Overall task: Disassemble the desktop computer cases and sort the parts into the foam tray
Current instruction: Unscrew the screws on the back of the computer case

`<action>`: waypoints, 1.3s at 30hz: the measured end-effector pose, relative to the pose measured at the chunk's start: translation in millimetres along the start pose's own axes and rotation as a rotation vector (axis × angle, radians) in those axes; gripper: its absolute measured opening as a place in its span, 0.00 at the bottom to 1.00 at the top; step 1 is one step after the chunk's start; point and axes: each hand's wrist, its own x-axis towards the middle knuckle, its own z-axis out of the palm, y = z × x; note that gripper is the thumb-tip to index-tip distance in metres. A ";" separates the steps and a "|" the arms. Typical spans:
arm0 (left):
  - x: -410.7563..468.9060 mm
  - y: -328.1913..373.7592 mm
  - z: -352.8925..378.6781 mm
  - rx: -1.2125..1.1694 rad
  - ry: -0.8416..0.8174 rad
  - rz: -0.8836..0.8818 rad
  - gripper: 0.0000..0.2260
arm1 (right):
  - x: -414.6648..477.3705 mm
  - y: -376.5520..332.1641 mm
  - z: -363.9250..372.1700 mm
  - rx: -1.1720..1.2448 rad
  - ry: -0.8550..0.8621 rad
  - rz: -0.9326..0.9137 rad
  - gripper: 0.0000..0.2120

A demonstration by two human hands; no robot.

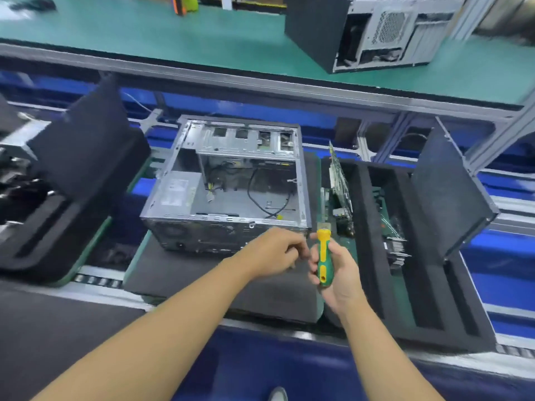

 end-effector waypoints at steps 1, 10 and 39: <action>-16.5 -5.9 -14.4 0.008 0.069 0.017 0.13 | -1.3 9.2 18.4 0.006 -0.044 0.019 0.17; -130.5 -137.4 -149.4 0.156 0.672 -0.086 0.21 | -24.8 103.8 160.2 -0.174 -0.121 0.106 0.06; -132.4 -240.2 -146.8 0.023 0.447 0.024 0.17 | -20.3 205.9 240.4 -0.569 0.147 0.140 0.08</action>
